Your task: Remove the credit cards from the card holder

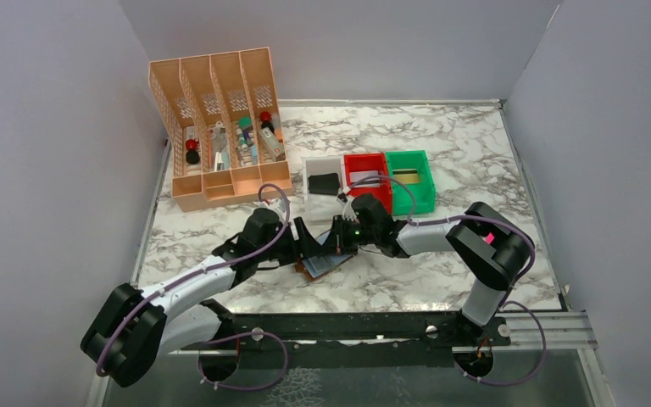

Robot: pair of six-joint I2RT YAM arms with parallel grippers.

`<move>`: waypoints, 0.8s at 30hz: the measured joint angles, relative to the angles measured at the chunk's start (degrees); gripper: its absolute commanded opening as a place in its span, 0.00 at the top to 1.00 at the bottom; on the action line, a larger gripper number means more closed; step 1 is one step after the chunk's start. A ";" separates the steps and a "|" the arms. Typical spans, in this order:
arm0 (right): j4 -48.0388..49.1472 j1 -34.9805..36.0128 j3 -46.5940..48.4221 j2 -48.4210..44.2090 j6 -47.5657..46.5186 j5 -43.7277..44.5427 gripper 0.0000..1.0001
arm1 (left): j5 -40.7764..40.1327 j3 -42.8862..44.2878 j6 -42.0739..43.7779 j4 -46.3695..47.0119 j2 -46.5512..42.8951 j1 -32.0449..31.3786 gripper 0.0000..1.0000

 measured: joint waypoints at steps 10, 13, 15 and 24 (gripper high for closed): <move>0.24 -0.70 -1.36 -1.90 -0.11 -0.24 0.82 | -1.68 -1.31 -3.23 8.96 3.28 -2.51 0.37; -1.70 -0.83 -1.46 -4.31 -1.05 1.11 0.74 | -2.21 -1.31 -3.54 10.71 3.63 -2.71 0.39; -3.69 -0.83 -1.49 -5.86 -1.70 3.08 0.71 | -2.49 -1.18 -3.61 11.72 4.39 -3.04 0.39; -14.62 -0.94 -7.48 -18.56 -2.91 18.88 0.63 | -3.80 4.94 -3.76 15.41 14.27 -6.67 0.42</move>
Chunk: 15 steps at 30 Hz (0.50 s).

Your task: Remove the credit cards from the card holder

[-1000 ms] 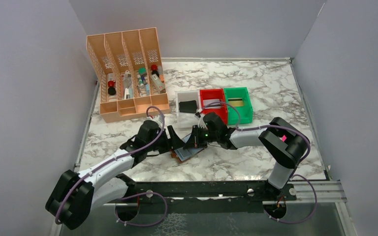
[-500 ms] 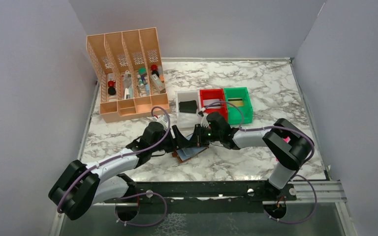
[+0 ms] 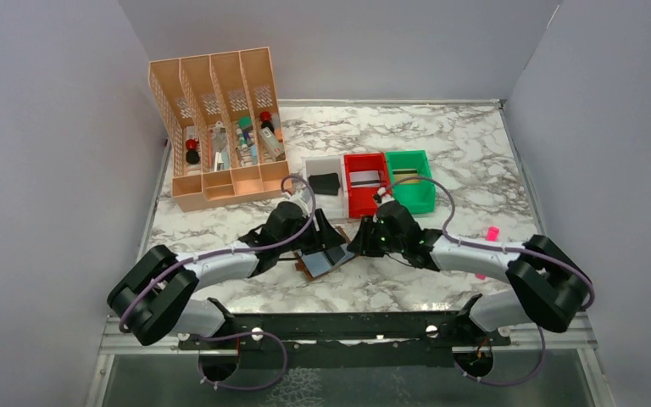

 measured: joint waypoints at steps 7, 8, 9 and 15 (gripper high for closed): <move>-4.61 0.00 -6.97 -10.75 0.26 6.99 0.64 | -0.72 3.30 -0.07 2.43 7.54 -1.16 0.47; -4.59 0.00 -7.08 -11.41 -0.02 6.95 0.65 | -0.79 3.28 -0.11 2.38 7.98 -1.16 0.47; -4.28 0.00 -7.08 -11.78 -0.35 6.80 0.66 | -0.90 3.19 -0.24 2.34 8.22 -1.16 0.47; -3.02 0.00 -2.47 -7.21 -4.55 -0.57 0.76 | -4.11 1.68 -0.39 0.70 3.19 -1.44 0.44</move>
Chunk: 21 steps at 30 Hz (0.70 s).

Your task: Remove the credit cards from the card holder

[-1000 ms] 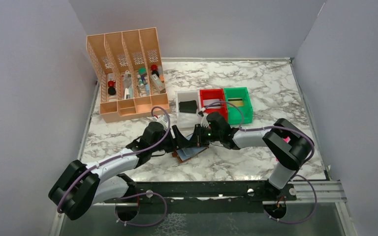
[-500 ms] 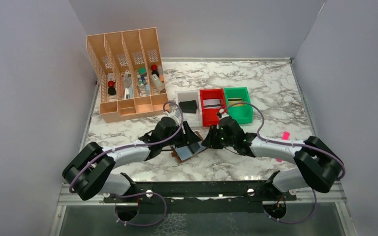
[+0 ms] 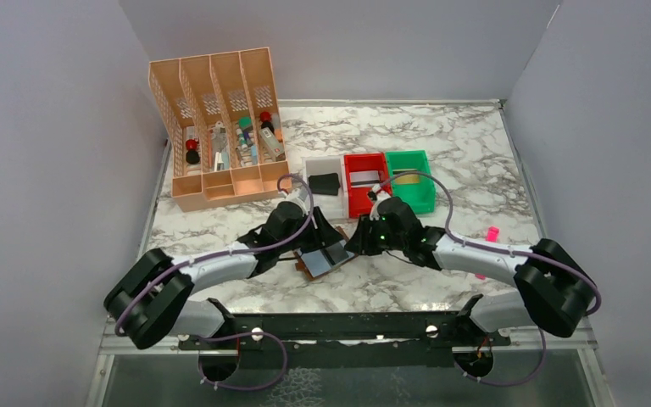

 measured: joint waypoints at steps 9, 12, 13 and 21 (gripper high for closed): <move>0.85 0.00 8.09 10.78 -6.38 -8.98 0.70 | -8.68 -0.48 0.37 -12.55 -13.88 0.02 0.37; -0.37 0.00 11.15 14.49 -9.31 -9.77 0.70 | -8.79 -1.49 0.35 -13.90 -14.84 0.00 0.37; -0.87 0.00 11.65 15.17 -10.14 -9.75 0.69 | -8.52 -1.86 0.31 -14.08 -14.56 0.02 0.37; -5.55 0.00 14.62 19.02 -16.09 -5.86 0.63 | -4.50 -2.45 0.13 -11.52 -7.78 0.00 0.37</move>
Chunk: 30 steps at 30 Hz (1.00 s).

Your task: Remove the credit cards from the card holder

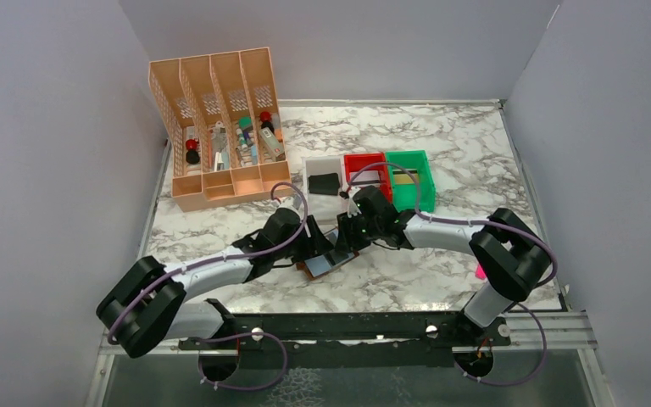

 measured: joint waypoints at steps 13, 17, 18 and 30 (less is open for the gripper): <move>3.72 -0.44 -2.43 -0.07 1.81 -0.04 0.66 | 2.43 -1.05 -2.54 6.73 6.82 0.02 0.43; 6.05 -0.70 -3.93 -0.39 4.90 0.00 0.68 | 2.23 -3.82 -4.50 11.30 6.82 0.04 0.49; 6.54 -0.72 -4.20 -0.44 5.64 0.00 0.68 | 2.10 -4.37 -5.09 12.22 6.82 0.07 0.51; 7.54 -0.74 -4.94 -0.55 9.81 0.87 0.70 | -0.20 -6.93 -8.92 16.74 8.17 0.07 0.68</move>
